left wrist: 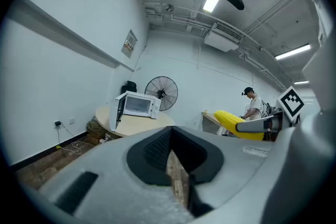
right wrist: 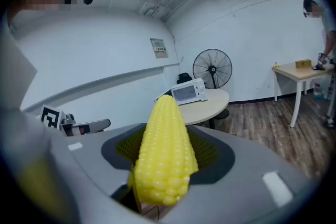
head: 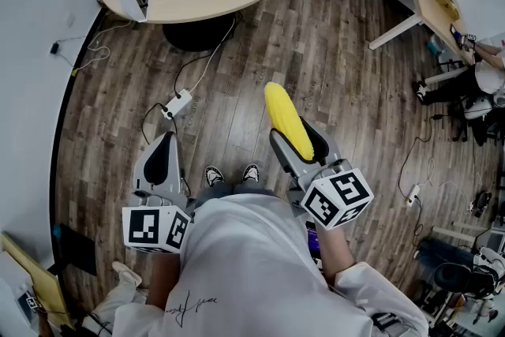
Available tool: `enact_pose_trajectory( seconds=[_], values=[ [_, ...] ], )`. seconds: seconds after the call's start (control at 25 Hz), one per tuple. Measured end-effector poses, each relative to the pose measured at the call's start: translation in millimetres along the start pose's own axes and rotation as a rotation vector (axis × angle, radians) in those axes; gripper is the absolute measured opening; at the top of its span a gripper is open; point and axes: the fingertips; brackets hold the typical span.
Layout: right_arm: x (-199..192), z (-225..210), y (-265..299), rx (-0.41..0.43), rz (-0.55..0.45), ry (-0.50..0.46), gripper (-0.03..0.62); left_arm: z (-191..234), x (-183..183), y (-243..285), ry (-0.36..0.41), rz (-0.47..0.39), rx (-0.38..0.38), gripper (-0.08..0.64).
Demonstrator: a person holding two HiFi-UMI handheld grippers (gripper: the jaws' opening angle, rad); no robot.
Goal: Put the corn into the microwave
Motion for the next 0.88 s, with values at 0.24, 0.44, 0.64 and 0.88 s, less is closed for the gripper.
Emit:
enact_pose_trajectory(
  seconds=[0.24, 0.44, 0.64, 0.88],
  values=[
    [3.4, 5.1, 7.2, 0.013, -0.003, 0.000, 0.264, 6.2, 2.4, -5.1, 0.019, 0.006, 0.000, -0.009],
    [-1.9, 16.4, 17.6, 0.016, -0.002, 0.001, 0.262, 26.9, 1.7, -12.7, 0.019, 0.010, 0.011, -0.009],
    [0.1, 24.6, 28.6, 0.032, -0.014, 0.001, 0.262, 34.2, 2.9, -11.1, 0.028, 0.015, -0.008, -0.009],
    [9.7, 20.7, 36.5, 0.029, -0.042, 0.016, 0.262, 38.4, 8.3, -1.9, 0.020, 0.004, -0.018, -0.009]
  ],
)
Point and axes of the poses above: the fingertips, and each gripper's own axes: y forward along the fingers, z to its left, x out of its top, and after that the axes turned 12 degrees about -z, right-handed
